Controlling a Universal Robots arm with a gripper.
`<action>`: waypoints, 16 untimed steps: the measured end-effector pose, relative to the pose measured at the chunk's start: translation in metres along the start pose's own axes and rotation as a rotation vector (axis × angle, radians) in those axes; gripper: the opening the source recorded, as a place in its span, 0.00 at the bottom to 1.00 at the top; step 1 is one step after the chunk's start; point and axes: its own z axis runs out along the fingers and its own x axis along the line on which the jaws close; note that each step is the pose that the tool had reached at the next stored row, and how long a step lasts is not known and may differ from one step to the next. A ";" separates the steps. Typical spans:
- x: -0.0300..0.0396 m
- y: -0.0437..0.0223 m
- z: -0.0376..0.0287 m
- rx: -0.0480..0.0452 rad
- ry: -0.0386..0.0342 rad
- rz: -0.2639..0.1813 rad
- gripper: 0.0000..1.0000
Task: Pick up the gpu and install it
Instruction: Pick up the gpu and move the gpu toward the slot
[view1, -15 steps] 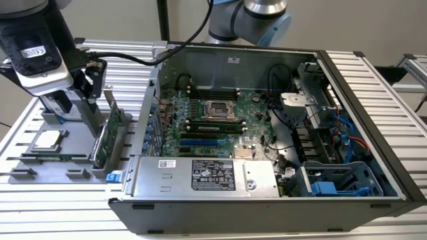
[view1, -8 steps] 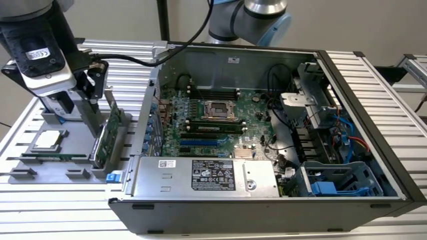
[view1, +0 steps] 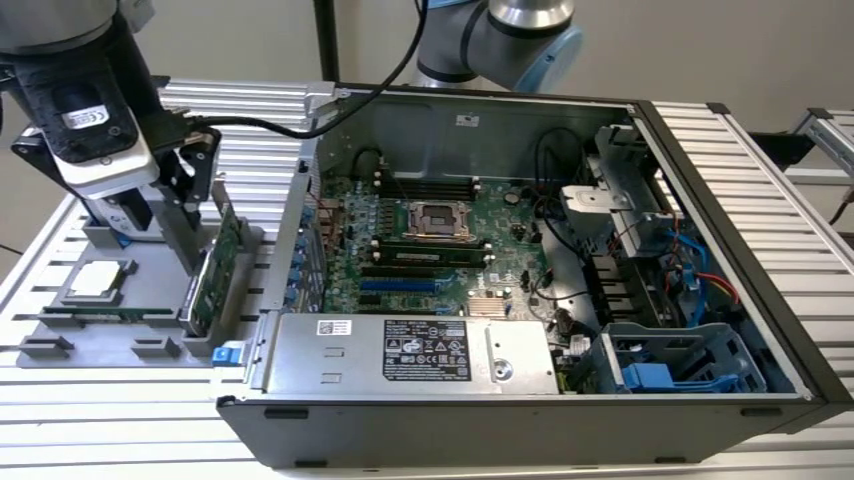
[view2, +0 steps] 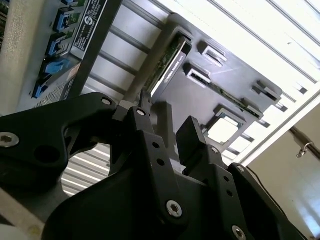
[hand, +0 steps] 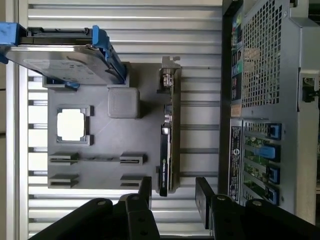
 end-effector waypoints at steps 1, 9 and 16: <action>0.0000 0.0000 0.0011 0.0000 0.0001 0.000 1.00; -0.0001 0.0000 0.0093 -0.0001 0.0001 -0.001 1.00; -0.0001 0.0001 0.0167 0.0000 0.0001 -0.001 1.00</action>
